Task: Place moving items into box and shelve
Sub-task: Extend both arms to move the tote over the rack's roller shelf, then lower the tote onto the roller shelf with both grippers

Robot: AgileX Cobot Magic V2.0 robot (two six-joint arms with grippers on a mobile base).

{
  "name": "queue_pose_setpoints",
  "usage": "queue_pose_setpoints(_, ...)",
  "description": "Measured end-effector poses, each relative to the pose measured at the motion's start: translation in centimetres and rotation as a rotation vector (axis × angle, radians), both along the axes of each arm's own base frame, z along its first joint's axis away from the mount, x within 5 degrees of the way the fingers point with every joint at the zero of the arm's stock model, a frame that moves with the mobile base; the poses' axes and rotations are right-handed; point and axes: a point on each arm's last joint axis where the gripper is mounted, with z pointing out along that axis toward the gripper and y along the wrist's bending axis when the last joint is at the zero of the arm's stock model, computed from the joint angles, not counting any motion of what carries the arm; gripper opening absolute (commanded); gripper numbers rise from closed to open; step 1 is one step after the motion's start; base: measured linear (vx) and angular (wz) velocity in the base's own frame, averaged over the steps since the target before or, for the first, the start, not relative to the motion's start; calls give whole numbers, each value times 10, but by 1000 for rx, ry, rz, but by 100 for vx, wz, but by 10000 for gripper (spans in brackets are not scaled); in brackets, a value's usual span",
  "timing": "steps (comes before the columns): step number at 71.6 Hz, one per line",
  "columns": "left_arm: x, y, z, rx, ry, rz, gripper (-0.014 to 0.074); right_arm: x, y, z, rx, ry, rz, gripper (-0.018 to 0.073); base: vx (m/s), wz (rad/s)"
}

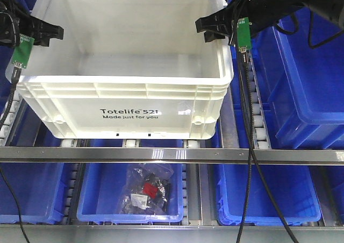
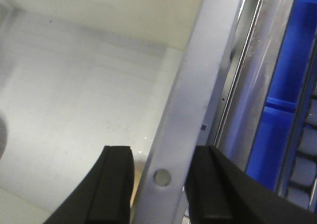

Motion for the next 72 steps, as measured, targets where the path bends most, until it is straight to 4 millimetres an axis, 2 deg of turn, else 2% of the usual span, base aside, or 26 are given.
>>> queue_pose_setpoints(15, 7, 0, -3, 4, -17, -2, -8, 5, 1, -2, 13, -25, -9, -6, 0, 0)
queue_pose_setpoints(24, 11, -1, -4, 6, -44, -6, 38, 9, 1, -3, 19, -45, -16, 47, 0, 0)
queue_pose_setpoints(34, 13, 0, -5, 7, -56, -7, 149, 10, 1, -4, 19, -49, -18, 194, 0, 0)
queue_pose_setpoints(48, 14, 0, -5, 14, -65, -12, 389, 9, 2, -4, 7, -53, 7, 526, 0, 0)
queue_pose_setpoints(55, 16, -1, -7, 15, -70, -17, 505, 8, 6, -3, 27, -49, 16, 656, 0, 0)
queue_pose_setpoints(62, 17, -3, -9, 13, -67, -22, 571, 6, 10, -3, 43, -51, 22, 723, 0, 0)
queue_pose_setpoints(72, 18, -5, -10, 26, -64, -31, 591, 5, 13, -1, 48, -57, 29, 715, 0, 0)
